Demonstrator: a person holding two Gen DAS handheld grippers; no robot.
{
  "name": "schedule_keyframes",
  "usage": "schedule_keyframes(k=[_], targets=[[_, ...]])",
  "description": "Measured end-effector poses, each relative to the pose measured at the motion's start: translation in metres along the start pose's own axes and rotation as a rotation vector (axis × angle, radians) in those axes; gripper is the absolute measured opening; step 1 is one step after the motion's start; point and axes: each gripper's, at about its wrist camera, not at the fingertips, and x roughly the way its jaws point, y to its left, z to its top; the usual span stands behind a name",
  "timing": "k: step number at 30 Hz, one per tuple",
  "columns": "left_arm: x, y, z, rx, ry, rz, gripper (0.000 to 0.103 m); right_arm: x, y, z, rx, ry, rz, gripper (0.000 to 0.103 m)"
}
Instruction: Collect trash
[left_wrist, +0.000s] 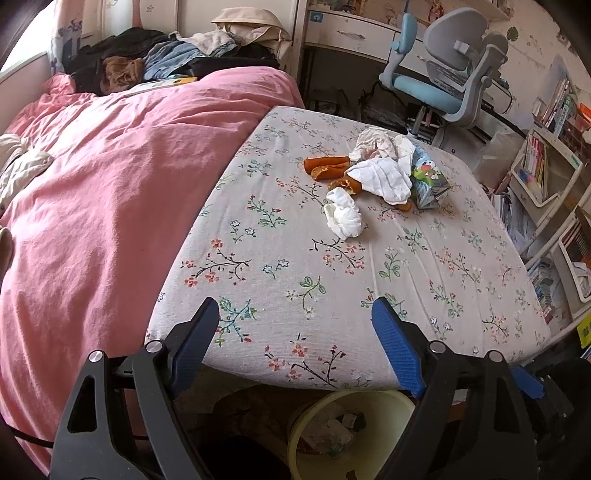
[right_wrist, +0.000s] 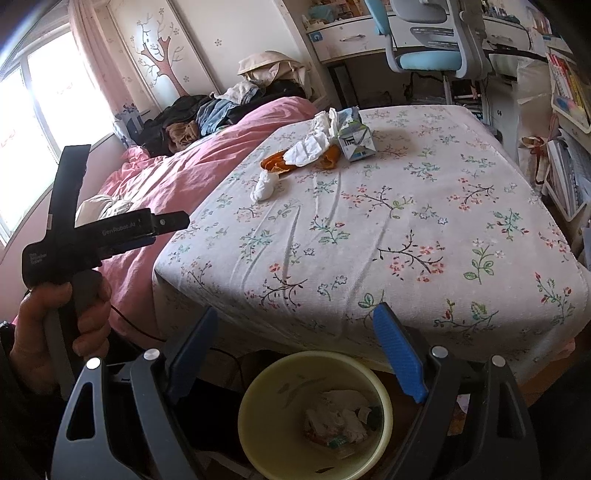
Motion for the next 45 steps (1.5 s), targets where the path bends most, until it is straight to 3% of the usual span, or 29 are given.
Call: schedule_keyframes(k=[6, 14, 30, 31, 33, 35, 40, 45], targets=[[0.014, -0.004, 0.012, -0.012, 0.016, -0.021, 0.083, 0.0, 0.002, 0.014, -0.005, -0.013, 0.002, 0.082], [0.046, -0.019, 0.044, -0.033, 0.036, -0.046, 0.083, 0.01, 0.0, 0.063, -0.071, -0.053, 0.015, 0.084], [0.118, -0.049, 0.082, 0.002, 0.104, 0.05, 0.082, 0.032, -0.031, 0.077, 0.054, -0.064, 0.084, 0.084], [0.121, -0.049, 0.083, 0.003, 0.106, 0.051, 0.079, 0.033, -0.03, 0.079, 0.054, -0.064, 0.089, 0.084], [0.129, -0.048, 0.086, 0.011, 0.129, 0.039, 0.059, 0.035, -0.027, 0.082, 0.051, -0.066, 0.098, 0.084], [0.131, -0.049, 0.087, 0.049, 0.13, 0.044, 0.022, 0.036, -0.023, 0.086, 0.041, -0.069, 0.105, 0.084], [0.113, -0.021, 0.091, -0.032, 0.161, -0.021, 0.018, 0.048, -0.004, 0.105, -0.051, -0.062, 0.112, 0.084], [0.071, 0.021, 0.098, -0.128, 0.077, -0.034, 0.018, 0.086, 0.028, 0.147, -0.244, -0.021, 0.089, 0.084]])
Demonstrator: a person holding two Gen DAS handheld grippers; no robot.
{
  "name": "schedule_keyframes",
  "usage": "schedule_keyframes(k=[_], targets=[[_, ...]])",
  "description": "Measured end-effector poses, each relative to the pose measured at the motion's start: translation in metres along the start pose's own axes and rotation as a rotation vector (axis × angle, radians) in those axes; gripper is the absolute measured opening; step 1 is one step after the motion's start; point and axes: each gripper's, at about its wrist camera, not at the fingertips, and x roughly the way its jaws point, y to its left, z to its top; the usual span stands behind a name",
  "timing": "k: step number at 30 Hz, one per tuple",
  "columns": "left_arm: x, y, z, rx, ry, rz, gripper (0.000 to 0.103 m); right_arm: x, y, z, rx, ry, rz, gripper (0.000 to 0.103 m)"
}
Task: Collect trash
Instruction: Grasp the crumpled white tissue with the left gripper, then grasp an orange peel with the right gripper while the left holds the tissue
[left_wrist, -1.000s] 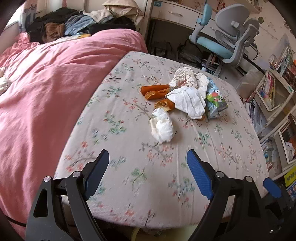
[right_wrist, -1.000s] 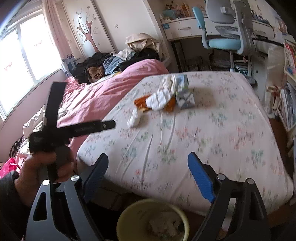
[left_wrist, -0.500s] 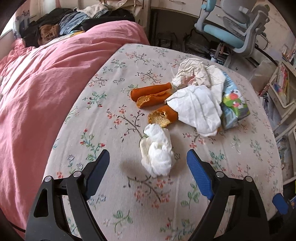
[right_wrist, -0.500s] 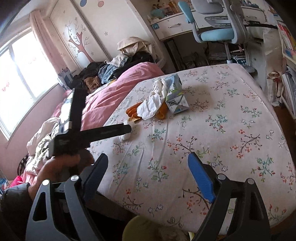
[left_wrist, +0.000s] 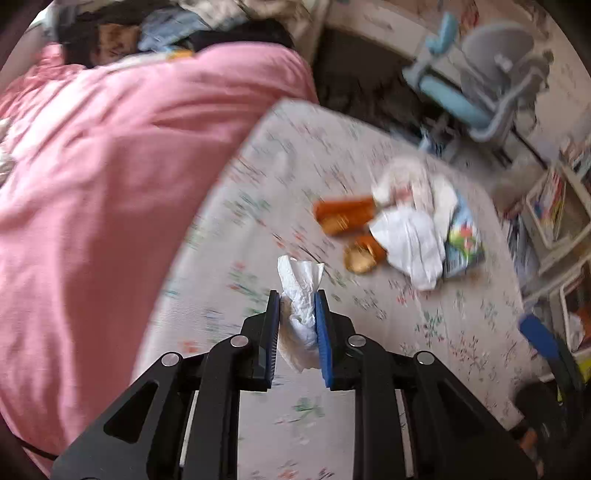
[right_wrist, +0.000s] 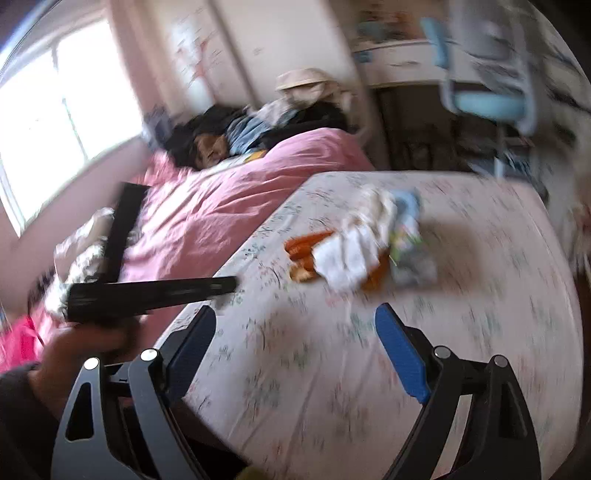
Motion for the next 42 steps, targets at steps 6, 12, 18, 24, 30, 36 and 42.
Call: schedule_keyframes(k=[6, 12, 18, 24, 30, 36, 42], targets=[[-0.014, 0.023, 0.001, -0.084, -0.026, -0.038, 0.019, 0.085, 0.037, 0.04, -0.276, 0.162, -0.041, 0.079], [-0.02, 0.022, 0.003, -0.085, -0.039, -0.068, 0.019, 0.151, 0.037, 0.061, -0.338, 0.285, -0.081, 0.074], [-0.026, 0.029, 0.005, -0.107, -0.047, -0.097, 0.019, 0.196, 0.026, 0.06, -0.446, 0.43, -0.125, 0.068], [-0.03, 0.028, 0.007, -0.102, -0.051, -0.126, 0.02, 0.216, -0.004, 0.079, -0.271, 0.458, -0.063, 0.046], [-0.028, 0.027, 0.008, -0.101, -0.041, -0.129, 0.02, 0.21, -0.008, 0.083, -0.26, 0.407, -0.073, 0.022], [-0.029, 0.022, 0.005, -0.077, -0.034, -0.122, 0.02, 0.142, 0.003, 0.096, -0.214, 0.206, -0.008, 0.015], [-0.032, 0.018, -0.003, -0.061, -0.031, -0.114, 0.02, 0.073, 0.023, 0.096, -0.182, 0.064, 0.07, 0.014]])
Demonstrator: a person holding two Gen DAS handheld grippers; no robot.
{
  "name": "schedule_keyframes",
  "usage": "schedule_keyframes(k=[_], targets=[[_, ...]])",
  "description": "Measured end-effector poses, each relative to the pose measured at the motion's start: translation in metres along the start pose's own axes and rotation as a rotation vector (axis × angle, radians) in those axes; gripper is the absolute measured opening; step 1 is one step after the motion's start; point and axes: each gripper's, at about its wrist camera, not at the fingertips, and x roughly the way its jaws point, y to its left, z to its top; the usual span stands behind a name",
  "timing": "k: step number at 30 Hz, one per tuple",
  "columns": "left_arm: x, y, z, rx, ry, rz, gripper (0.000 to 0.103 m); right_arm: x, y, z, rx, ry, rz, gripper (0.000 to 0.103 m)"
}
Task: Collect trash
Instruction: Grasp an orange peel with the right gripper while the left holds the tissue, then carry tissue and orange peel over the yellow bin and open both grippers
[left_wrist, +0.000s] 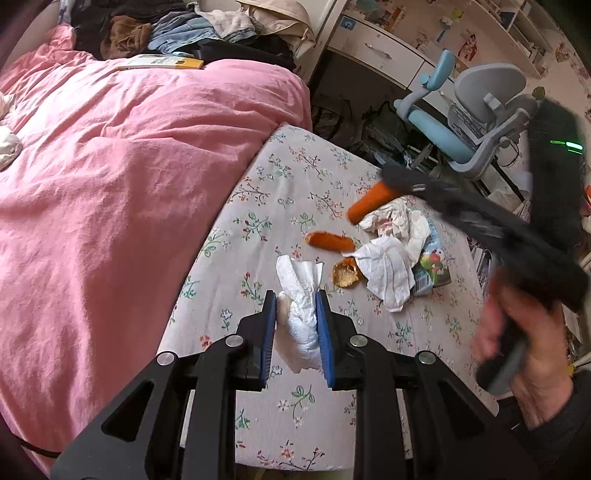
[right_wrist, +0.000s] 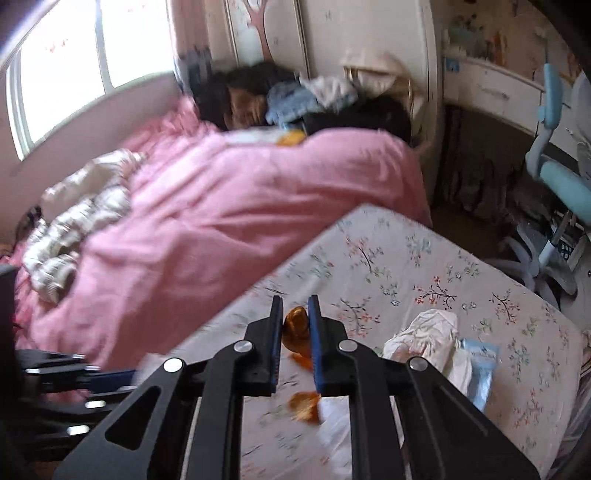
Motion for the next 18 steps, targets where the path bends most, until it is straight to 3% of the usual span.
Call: schedule_keyframes(k=[5, 8, 18], targets=[[-0.008, -0.001, -0.012, 0.018, -0.004, 0.0, 0.02, -0.037, 0.021, -0.02, 0.037, -0.039, 0.048, 0.014], [-0.015, 0.0, -0.021, 0.026, -0.007, -0.007, 0.02, -0.059, 0.032, -0.051, 0.077, -0.039, 0.071, 0.014], [-0.035, -0.005, -0.057, 0.091, -0.01, 0.013, 0.02, -0.109, 0.069, -0.147, 0.155, 0.051, 0.093, 0.014]])
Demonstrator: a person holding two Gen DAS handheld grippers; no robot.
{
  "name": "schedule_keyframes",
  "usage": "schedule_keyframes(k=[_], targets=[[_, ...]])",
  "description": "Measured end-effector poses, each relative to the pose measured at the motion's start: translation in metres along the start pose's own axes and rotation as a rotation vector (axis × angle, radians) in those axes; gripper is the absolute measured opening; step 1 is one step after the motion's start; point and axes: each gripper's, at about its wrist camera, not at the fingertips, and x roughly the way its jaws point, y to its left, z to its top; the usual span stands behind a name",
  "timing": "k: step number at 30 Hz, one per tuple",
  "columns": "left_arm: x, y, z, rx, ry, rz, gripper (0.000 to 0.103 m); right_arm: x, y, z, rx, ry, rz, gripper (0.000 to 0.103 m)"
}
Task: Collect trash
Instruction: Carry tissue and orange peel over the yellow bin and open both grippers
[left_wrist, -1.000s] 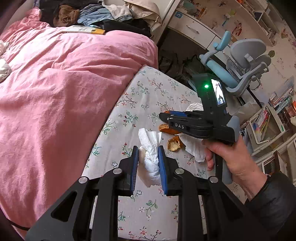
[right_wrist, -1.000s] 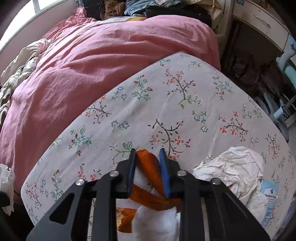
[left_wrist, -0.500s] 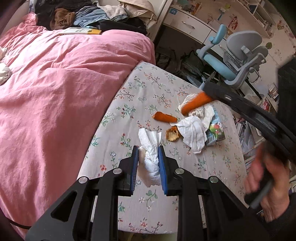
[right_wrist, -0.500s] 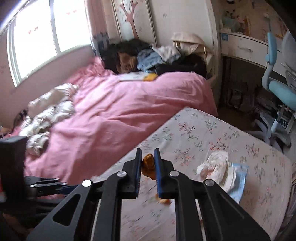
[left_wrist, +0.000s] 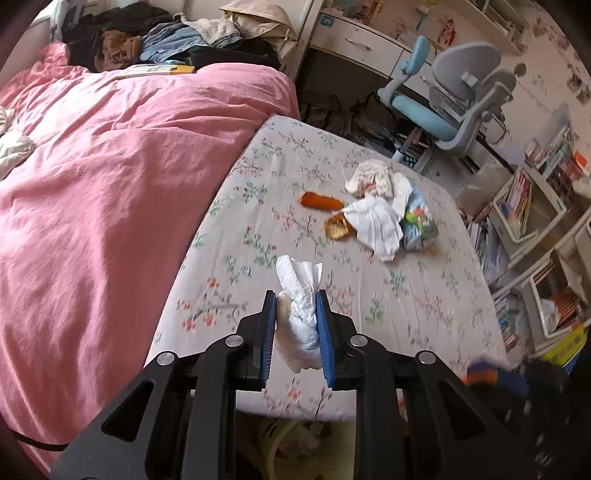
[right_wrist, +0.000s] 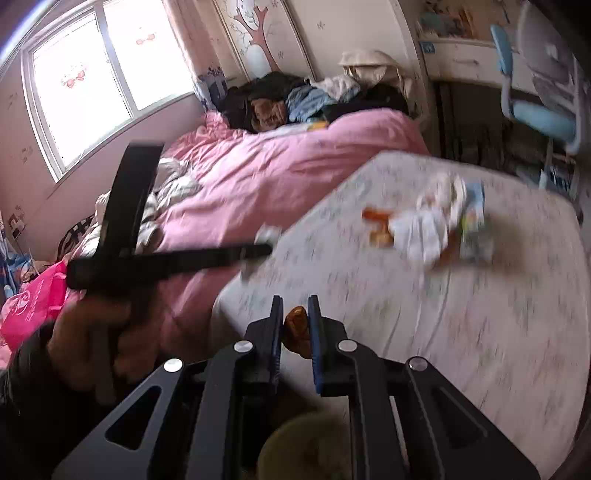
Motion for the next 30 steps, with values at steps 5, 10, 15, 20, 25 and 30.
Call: schedule_keyframes(k=[5, 10, 15, 20, 25, 30], targets=[[-0.007, -0.003, -0.02, 0.033, 0.015, 0.01, 0.02, 0.006, -0.003, -0.051, 0.059, 0.086, -0.005, 0.014], [-0.011, -0.012, -0.041, 0.083, 0.034, 0.016, 0.02, 0.013, -0.008, -0.075, 0.097, 0.136, -0.05, 0.019], [-0.005, -0.031, -0.066, 0.149, 0.085, 0.009, 0.02, -0.009, -0.026, -0.073, 0.173, 0.01, -0.094, 0.057], [0.008, -0.059, -0.103, 0.258, 0.214, -0.03, 0.021, -0.024, -0.047, -0.077, 0.266, -0.08, -0.162, 0.073], [0.013, -0.084, -0.134, 0.395, 0.262, 0.007, 0.052, -0.033, -0.055, -0.083, 0.322, -0.112, -0.193, 0.082], [0.006, -0.082, -0.129, 0.391, 0.188, 0.066, 0.07, -0.031, -0.061, -0.087, 0.355, -0.101, -0.219, 0.083]])
